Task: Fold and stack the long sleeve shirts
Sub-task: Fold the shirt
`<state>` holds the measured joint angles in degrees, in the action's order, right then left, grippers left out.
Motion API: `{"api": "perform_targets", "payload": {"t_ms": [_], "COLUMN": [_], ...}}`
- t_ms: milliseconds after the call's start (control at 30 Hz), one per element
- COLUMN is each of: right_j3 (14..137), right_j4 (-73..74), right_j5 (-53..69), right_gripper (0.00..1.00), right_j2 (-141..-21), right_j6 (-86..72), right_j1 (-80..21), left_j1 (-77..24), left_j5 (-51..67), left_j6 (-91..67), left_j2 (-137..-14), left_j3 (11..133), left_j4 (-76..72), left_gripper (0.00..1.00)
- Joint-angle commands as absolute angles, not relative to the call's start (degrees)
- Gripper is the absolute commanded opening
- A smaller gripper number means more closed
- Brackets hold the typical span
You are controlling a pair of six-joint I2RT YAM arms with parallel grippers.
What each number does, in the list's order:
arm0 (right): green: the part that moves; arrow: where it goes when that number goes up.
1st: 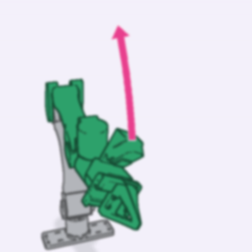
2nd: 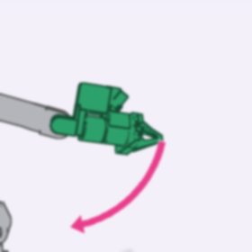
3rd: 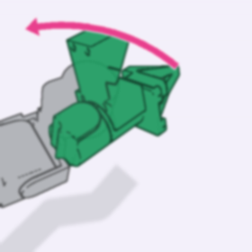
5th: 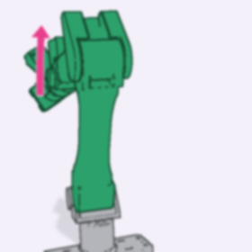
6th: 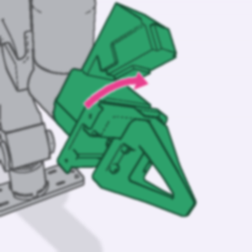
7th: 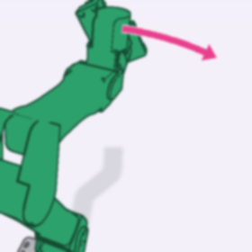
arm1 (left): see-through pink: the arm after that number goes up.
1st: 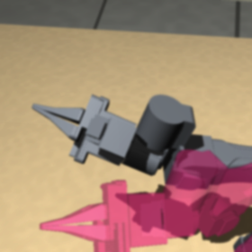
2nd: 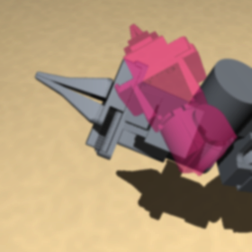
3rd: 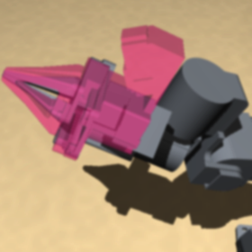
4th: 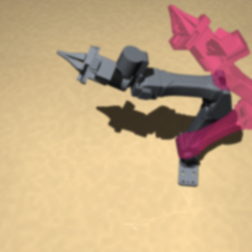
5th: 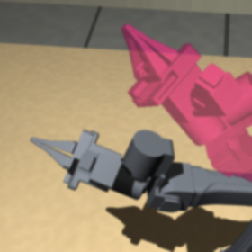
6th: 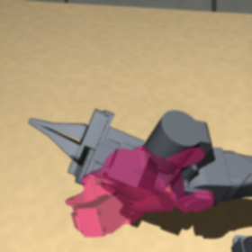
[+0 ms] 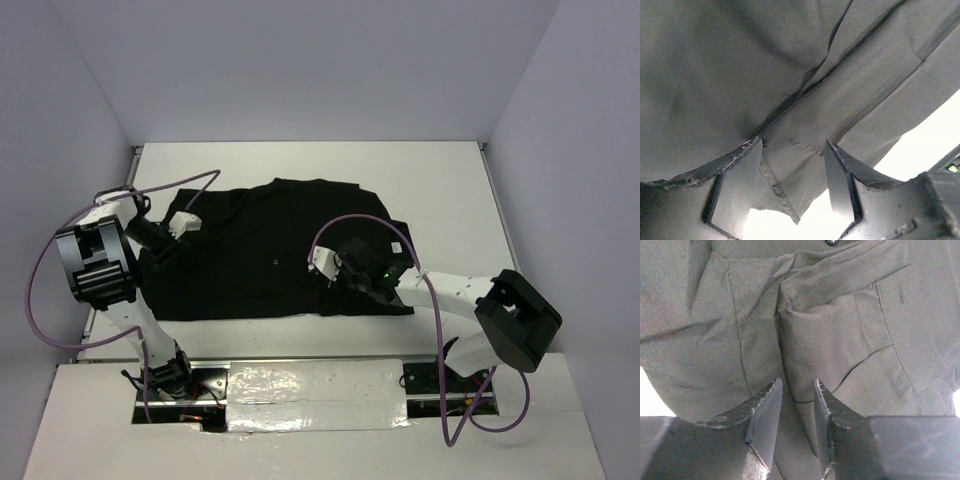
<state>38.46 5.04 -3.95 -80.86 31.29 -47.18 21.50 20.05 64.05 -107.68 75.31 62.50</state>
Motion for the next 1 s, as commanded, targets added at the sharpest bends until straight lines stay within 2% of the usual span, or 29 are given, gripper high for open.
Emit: {"api": "perform_targets", "payload": {"t_ms": [0, 100, 133, 167, 233, 267, 300, 333, 433, 500, 533, 633, 867, 967], "right_j3": [40.7, 40.78, 40.78, 40.78, 40.61, 40.69, 40.69, 40.78, 40.69, 40.61, 39.82, 38.58, 41.49, 41.74], "right_j4": [1.58, 1.93, 2.11, 2.46, 2.72, 3.16, 3.34, 3.51, 4.65, 4.92, 3.88, 0.18, 1.85, 2.19], "right_j5": [-4.66, -5.27, -5.27, -5.1, -4.92, -4.92, -4.92, -4.92, -4.22, -3.43, -2.56, -1.15, -3.69, -4.39], "right_gripper": [0.36, 0.22, 0.2, 0.17, 0.07, 0.03, 0.0, 0.0, 0.0, 0.16, 0.28, 0.42, 0.52, 0.53], "right_j2": [-81.3, -81.12, -81.21, -81.21, -81.12, -81.12, -81.04, -81.04, -80.42, -79.98, -79.02, -78.22, -85.07, -86.83], "right_j6": [30.24, 29.88, 29.88, 29.88, 29.8, 29.71, 29.71, 29.71, 29.97, 30.06, 30.06, 30.5, 31.64, 31.73], "right_j1": [-47.64, -47.55, -47.64, -47.64, -47.72, -47.55, -47.55, -47.55, -47.64, -47.72, -47.64, -47.64, -47.55, -47.55], "left_j1": [20.48, 20.57, 20.48, 20.57, 20.48, 20.48, 20.48, 20.57, 20.48, 20.57, 20.48, 20.48, 20.57, 20.48], "left_j5": [17.32, 16.61, 16.44, 16.35, 16.0, 16.08, 16.17, 16.35, 17.57, 17.75, 17.75, 18.1, 18.46, 18.28], "left_j6": [63.01, 63.45, 63.46, 63.46, 63.46, 63.2, 62.85, 62.32, 62.05, 61.88, 61.44, 61.17, 60.73, 60.91], "left_j2": [-108.54, -109.25, -109.68, -109.77, -109.95, -110.21, -110.3, -110.39, -110.04, -110.04, -110.13, -110.04, -109.16, -108.81], "left_j3": [74.36, 74.0, 73.92, 73.83, 73.21, 73.04, 73.3, 73.56, 74.61, 75.14, 75.58, 76.11, 76.38, 75.68], "left_j4": [60.65, 61.25, 61.43, 61.52, 61.35, 61.43, 61.52, 61.44, 61.87, 62.05, 62.22, 62.4, 62.75, 62.49], "left_gripper": [0.65, 0.58, 0.52, 0.49, 0.36, 0.27, 0.03, 0.0, 0.0, 0.0, 0.0, 0.0, 0.0, 0.0]}}
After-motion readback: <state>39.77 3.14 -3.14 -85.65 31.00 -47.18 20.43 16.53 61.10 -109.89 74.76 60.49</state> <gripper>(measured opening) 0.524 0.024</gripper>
